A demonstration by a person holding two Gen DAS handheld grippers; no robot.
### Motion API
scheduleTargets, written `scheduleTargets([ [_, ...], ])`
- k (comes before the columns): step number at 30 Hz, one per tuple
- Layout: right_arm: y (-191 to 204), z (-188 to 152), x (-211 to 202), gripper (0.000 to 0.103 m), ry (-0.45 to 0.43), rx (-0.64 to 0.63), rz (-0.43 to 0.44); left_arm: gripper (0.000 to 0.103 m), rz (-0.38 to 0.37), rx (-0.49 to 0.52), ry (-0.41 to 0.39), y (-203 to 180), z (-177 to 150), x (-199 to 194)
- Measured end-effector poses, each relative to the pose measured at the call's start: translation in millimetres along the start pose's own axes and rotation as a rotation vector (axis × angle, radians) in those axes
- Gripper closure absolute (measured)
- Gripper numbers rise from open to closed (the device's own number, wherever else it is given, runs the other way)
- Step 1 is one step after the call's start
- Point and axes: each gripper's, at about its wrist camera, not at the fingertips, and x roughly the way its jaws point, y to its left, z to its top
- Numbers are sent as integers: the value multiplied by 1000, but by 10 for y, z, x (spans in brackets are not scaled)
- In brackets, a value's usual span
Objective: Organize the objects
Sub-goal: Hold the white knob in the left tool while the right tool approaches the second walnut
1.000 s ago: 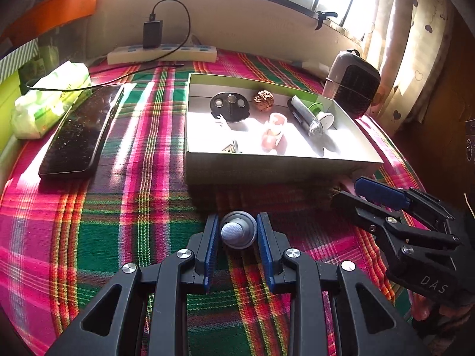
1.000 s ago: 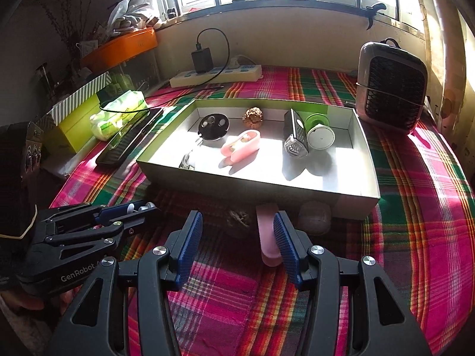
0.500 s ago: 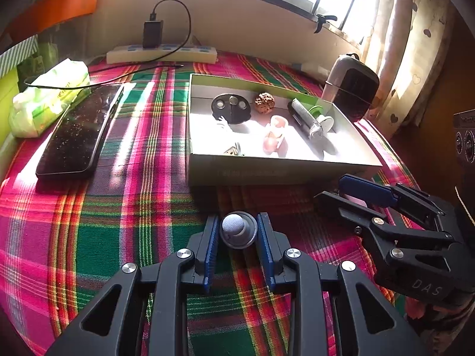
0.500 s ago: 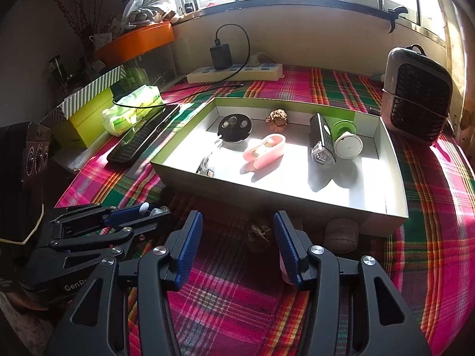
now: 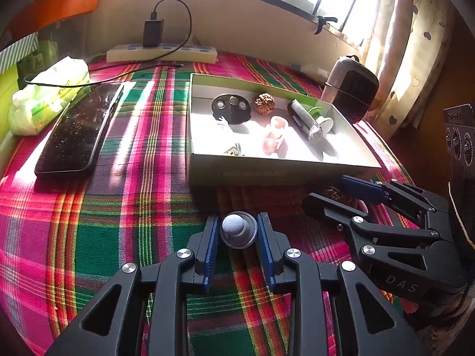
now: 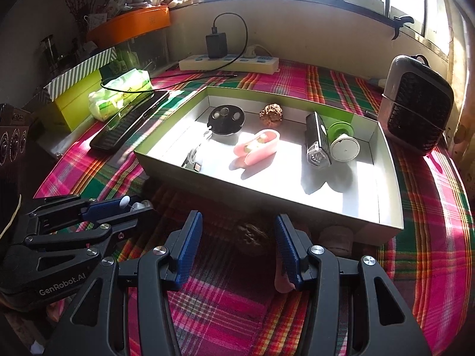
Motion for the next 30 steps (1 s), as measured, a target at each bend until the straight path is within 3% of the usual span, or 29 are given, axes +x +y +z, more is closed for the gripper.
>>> scheduleTargets([
  [3, 12, -23, 10, 52, 11, 11, 48, 79, 4, 3, 0, -1, -1, 0],
  [18, 75, -10, 62, 52, 1, -23, 61, 79, 6, -4, 2, 7, -8, -9],
  [22, 104, -29, 83, 59, 9, -35, 88, 79, 11, -11, -1, 34, -13, -21],
  [30, 134, -32, 133, 62, 26, -44, 91, 79, 14, -5, -3, 38, -20, -23],
])
